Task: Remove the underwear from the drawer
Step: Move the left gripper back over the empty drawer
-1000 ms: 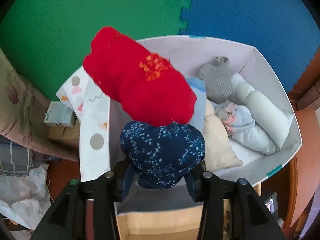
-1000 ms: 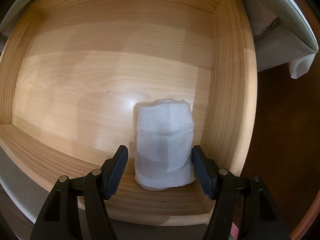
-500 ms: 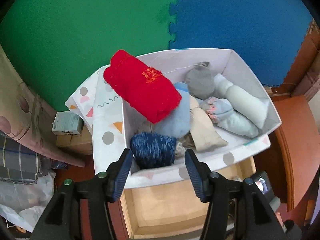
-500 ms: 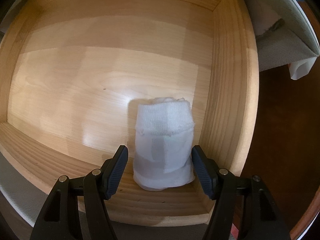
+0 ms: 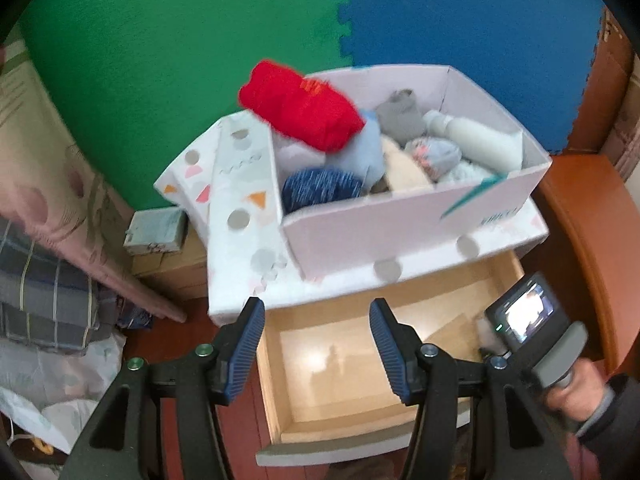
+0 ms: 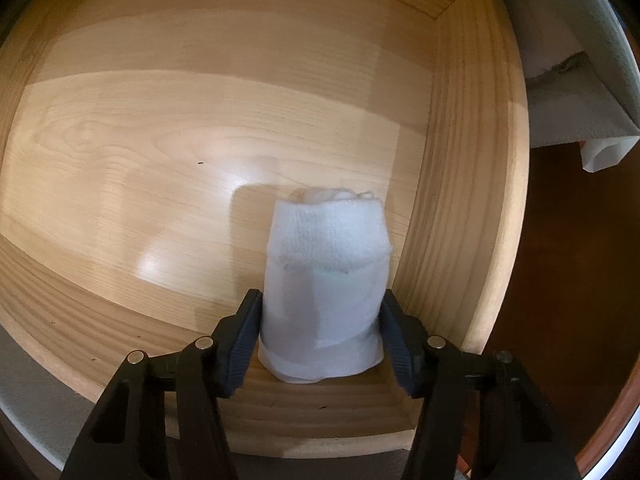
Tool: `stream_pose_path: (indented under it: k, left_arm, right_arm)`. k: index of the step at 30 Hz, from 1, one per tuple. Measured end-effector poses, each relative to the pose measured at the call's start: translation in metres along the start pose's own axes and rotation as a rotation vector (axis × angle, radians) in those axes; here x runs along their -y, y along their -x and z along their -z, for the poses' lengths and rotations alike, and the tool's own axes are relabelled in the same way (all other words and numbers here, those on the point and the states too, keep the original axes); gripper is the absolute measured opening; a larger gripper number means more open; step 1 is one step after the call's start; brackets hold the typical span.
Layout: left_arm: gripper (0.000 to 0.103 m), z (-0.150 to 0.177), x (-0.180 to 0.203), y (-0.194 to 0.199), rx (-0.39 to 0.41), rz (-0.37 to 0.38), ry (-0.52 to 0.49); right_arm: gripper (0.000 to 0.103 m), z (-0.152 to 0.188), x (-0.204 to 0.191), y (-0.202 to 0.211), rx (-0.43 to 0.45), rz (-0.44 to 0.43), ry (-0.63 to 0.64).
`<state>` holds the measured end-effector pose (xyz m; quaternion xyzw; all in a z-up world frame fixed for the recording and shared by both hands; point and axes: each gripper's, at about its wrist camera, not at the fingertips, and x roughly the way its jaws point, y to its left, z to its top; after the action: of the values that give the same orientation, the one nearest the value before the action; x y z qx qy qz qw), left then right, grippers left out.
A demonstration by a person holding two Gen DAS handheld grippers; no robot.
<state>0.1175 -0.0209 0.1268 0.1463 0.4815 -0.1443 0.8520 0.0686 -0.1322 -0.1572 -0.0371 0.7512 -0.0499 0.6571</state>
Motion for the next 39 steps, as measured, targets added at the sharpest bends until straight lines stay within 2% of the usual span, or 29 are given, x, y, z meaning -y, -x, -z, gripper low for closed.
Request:
stream_pose_path:
  k: [9, 13, 18, 23, 30, 36, 39]
  left_arm:
    - [0.056, 0.073, 0.002, -0.052, -0.062, -0.055, 0.098]
    - [0.056, 0.097, 0.012, -0.075, -0.091, -0.064, 0.123]
    - [0.056, 0.118, 0.031, -0.094, -0.091, -0.099, 0.079]
    - [0.056, 0.124, 0.034, -0.097, -0.070, -0.097, 0.089]
    - [0.056, 0.125, 0.022, -0.093, -0.038, -0.059, 0.174]
    - [0.056, 0.124, 0.018, -0.089, -0.006, -0.066, 0.204]
    - [0.056, 0.124, 0.020, -0.086, 0.007, -0.067, 0.204]
  right_arm:
    - [0.048, 0.002, 0.008, 0.003, 0.030, -0.036, -0.036]
    - [0.048, 0.006, 0.008, 0.010, 0.070, -0.015, -0.034]
    - [0.048, 0.011, 0.003, 0.024, 0.153, 0.014, -0.027]
    - [0.048, 0.020, 0.004, 0.043, 0.259, -0.015, -0.048]
    - [0.048, 0.041, -0.005, 0.076, 0.436, -0.059, -0.020]
    - [0.047, 0.059, -0.009, 0.106, 0.506, -0.131, -0.021]
    - [0.047, 0.068, -0.007, 0.135, 0.554, -0.156, -0.021]
